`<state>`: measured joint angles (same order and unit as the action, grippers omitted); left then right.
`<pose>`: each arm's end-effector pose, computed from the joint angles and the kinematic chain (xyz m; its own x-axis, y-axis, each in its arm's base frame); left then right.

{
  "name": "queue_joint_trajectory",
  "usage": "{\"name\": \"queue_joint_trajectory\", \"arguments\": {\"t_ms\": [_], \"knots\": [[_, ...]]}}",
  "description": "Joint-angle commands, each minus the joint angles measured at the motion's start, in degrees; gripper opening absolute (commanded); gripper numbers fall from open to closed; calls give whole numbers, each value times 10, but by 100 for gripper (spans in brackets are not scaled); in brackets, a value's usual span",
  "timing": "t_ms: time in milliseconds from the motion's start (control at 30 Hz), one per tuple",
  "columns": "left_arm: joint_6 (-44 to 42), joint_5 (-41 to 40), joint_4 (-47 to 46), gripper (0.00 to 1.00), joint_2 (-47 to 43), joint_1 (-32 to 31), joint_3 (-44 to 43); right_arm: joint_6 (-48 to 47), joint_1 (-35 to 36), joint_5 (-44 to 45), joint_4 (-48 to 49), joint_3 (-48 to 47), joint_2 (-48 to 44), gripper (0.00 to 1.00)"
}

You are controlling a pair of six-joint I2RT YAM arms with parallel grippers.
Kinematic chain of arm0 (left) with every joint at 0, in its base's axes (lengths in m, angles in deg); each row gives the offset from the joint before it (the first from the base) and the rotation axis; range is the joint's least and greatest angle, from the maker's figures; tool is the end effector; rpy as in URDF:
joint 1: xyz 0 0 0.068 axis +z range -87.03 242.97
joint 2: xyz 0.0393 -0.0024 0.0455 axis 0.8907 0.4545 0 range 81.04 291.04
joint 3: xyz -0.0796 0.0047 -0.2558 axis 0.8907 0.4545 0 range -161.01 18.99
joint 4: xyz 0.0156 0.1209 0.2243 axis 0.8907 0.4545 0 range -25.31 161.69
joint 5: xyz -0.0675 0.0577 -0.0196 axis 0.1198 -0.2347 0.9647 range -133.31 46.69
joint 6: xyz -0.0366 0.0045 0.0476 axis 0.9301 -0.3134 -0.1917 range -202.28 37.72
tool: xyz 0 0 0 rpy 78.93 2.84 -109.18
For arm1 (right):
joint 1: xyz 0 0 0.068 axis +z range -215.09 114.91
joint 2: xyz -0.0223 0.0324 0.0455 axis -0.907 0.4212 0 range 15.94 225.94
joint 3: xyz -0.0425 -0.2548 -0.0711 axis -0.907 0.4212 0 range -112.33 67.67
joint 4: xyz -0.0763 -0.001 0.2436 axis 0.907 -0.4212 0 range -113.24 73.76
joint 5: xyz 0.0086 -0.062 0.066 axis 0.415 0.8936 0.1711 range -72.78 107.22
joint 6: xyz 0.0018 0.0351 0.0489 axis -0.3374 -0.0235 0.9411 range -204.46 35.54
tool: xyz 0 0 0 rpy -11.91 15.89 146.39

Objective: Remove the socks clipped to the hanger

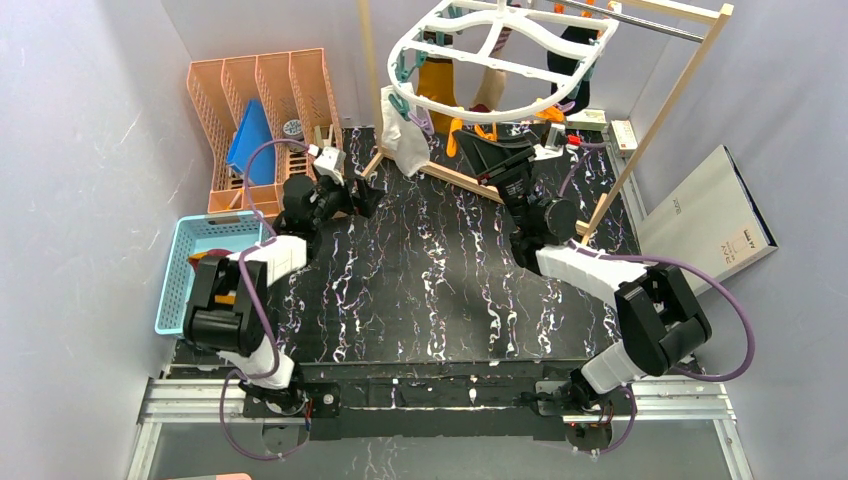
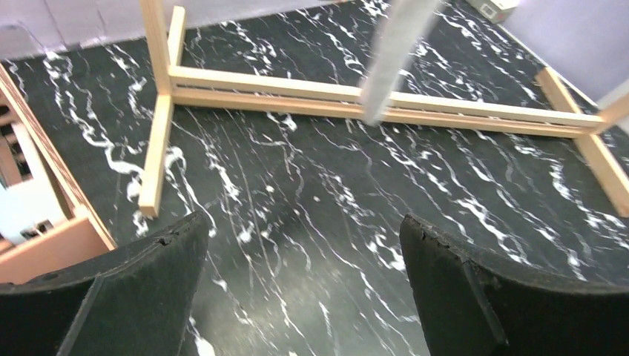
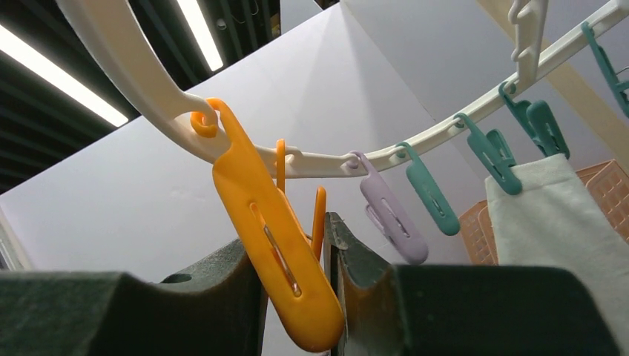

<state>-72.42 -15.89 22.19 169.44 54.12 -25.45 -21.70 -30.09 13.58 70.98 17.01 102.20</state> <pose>0.3324 -0.0724 0.2472 -0.1260 -0.1343 -0.9829 0.5784 0.7951 -0.1827 0.2486 0.1774 0.3748 -0.2437 0.9126 -0.3284 -0.8478 -0.0360 0.5292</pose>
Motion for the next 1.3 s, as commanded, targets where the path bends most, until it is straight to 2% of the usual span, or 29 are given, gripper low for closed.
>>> {"name": "queue_joint_trajectory", "arguments": {"t_ms": [0,233,500,867,1267], "knots": [[-66,-36,-129,98,53,-17,-45,-18,5,-32,19,-7,-11,24],[-69,-19,-176,98,139,-46,-102,-9,5,-41,24,-18,10,23],[-40,12,-221,98,182,-66,-149,-11,4,-43,20,-27,20,23],[-27,82,-218,98,130,-68,-115,-8,5,-44,25,-24,27,23],[9,134,-213,98,158,-82,-161,-8,5,-46,19,-23,18,24]]}}
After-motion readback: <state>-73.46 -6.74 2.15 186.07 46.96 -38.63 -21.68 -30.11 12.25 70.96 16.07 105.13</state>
